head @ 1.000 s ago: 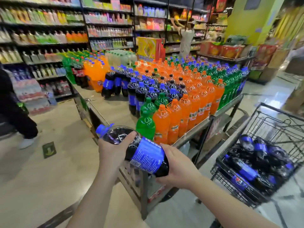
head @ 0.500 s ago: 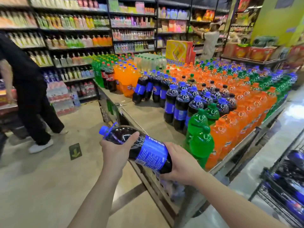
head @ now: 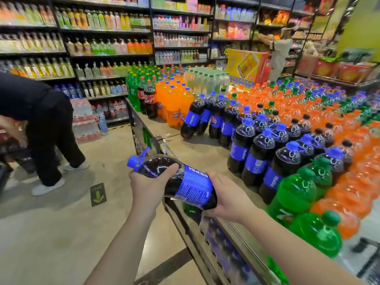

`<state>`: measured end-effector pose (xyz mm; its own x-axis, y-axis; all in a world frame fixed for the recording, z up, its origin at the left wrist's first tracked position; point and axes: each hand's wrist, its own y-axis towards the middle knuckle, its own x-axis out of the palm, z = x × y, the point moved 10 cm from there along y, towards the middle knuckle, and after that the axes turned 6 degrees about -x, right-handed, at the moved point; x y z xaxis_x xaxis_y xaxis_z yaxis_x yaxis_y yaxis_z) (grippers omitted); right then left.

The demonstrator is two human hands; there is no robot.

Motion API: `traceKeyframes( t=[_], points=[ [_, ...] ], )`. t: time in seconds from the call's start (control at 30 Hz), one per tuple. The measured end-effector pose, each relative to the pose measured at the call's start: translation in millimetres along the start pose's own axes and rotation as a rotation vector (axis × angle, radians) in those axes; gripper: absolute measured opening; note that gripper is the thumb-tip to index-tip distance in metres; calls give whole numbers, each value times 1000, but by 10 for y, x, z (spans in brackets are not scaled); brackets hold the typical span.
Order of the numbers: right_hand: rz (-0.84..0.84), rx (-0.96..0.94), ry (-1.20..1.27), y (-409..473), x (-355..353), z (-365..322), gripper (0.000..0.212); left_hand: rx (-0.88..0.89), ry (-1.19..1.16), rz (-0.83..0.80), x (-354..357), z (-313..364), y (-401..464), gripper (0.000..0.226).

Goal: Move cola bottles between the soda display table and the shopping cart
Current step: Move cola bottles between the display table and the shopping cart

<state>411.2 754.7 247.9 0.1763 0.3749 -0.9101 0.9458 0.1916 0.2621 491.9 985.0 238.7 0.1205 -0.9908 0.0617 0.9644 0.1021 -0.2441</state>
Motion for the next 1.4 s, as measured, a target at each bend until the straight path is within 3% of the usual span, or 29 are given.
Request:
traceKeyframes(
  t=[0.13,0.4,0.6,0.73,0.87,1.03,1.13,1.27,1.4],
  points=[
    [-5,1,4,641,60,484,115,-3,26,15,365,149,638,118],
    [48,45,38,1629,16,1503,111,20,115,18,1279,360,1875,137],
    [99,123,64,2003,-10,2169,112,51,141,-55,2041,539,2381,122],
    [111,282,45,2148,161,2702,111,49,207,-150,2588,493,2832,95],
    [143,416,63,2304,325,3181,118,75,274,-245,3125,514,3285,122],
    [224,605,101,2535,409,3603,104,56,392,-394,3792,483,3863,155],
    [271,742,129,2627,537,3853,108,98,435,-480,4147,531,4078,142],
    [315,918,128,2622,694,4097,116,153,482,-622,4586,498,4268,109],
    [351,1071,102,2583,765,4200,119,178,526,-775,4939,351,4287,103]
  ],
)
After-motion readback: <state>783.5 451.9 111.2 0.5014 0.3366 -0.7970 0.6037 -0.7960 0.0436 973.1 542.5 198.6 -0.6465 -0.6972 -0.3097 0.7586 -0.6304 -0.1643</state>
